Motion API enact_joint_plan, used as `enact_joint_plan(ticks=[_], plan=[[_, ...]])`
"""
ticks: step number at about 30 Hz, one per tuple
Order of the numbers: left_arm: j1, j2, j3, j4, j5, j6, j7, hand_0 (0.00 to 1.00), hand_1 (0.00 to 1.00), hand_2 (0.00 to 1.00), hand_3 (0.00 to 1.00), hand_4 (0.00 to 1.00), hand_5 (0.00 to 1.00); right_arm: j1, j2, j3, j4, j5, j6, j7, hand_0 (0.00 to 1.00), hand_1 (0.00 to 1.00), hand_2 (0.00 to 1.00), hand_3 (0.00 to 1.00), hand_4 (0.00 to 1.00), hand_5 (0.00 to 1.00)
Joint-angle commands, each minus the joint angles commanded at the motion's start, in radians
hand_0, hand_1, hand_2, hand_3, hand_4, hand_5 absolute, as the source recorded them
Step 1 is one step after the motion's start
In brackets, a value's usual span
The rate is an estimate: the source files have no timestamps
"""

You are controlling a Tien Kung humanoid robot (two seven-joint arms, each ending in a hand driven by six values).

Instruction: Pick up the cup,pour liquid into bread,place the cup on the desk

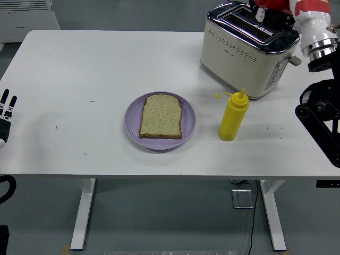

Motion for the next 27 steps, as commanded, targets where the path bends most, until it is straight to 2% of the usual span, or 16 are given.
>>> enact_joint_plan(ticks=[6, 9, 13, 14, 19, 20, 25, 27], plan=[[0.000, 0.000, -0.004, 0.000, 0.000, 0.001, 0.000, 0.804, 0.783, 0.787, 0.723, 0.614, 0.998, -0.145, -0.010, 0.112, 0.016, 0.253, -0.013, 0.174, 0.043, 0.125, 0.242, 0.337, 0.752, 0.192], [0.000, 0.000, -0.005, 0.000, 0.000, 0.002, 0.001, 0.804, 0.783, 0.787, 0.723, 0.615, 0.998, -0.198, -0.028, 0.111, 0.006, 0.383, -0.015, 0.274, 0.035, 0.082, 0.241, 0.342, 0.751, 0.197], [0.000, 0.000, -0.004, 0.000, 0.000, 0.002, 0.001, 0.804, 0.783, 0.787, 0.723, 0.615, 0.998, -0.239, -0.042, 0.092, -0.010, 0.546, -0.015, 0.355, 0.035, 0.082, 0.241, 0.342, 0.751, 0.197], [0.000, 0.000, -0.003, 0.001, -0.001, 0.003, 0.001, 0.805, 0.783, 0.787, 0.723, 0.616, 0.998, -0.254, -0.044, 0.083, -0.017, 0.591, -0.016, 0.375, 0.041, 0.134, 0.250, 0.344, 0.749, 0.199], [-0.002, 0.000, 0.000, 0.001, -0.001, 0.002, 0.001, 0.805, 0.783, 0.787, 0.723, 0.616, 0.998, -0.293, -0.048, 0.048, -0.044, 0.799, -0.021, 0.425, 0.041, 0.134, 0.250, 0.344, 0.749, 0.199], [-0.002, 0.000, 0.000, 0.001, -0.002, 0.003, 0.001, 0.804, 0.783, 0.787, 0.722, 0.613, 0.998, -0.304, -0.047, 0.031, -0.056, 0.845, -0.026, 0.435, 0.088, 0.181, 0.300, 0.363, 0.745, 0.212], [-0.002, 0.000, -0.001, 0.001, -0.002, 0.003, 0.001, 0.804, 0.783, 0.787, 0.722, 0.613, 0.998, -0.334, -0.038, -0.023, -0.099, 1.059, -0.033, 0.478, 0.088, 0.181, 0.300, 0.363, 0.745, 0.212], [-0.002, 0.000, -0.001, 0.001, -0.002, 0.003, 0.001, 0.804, 0.783, 0.787, 0.722, 0.614, 0.998, -0.338, -0.036, -0.044, -0.116, 1.135, -0.034, 0.496, 0.126, 0.210, 0.323, 0.367, 0.744, 0.219]])
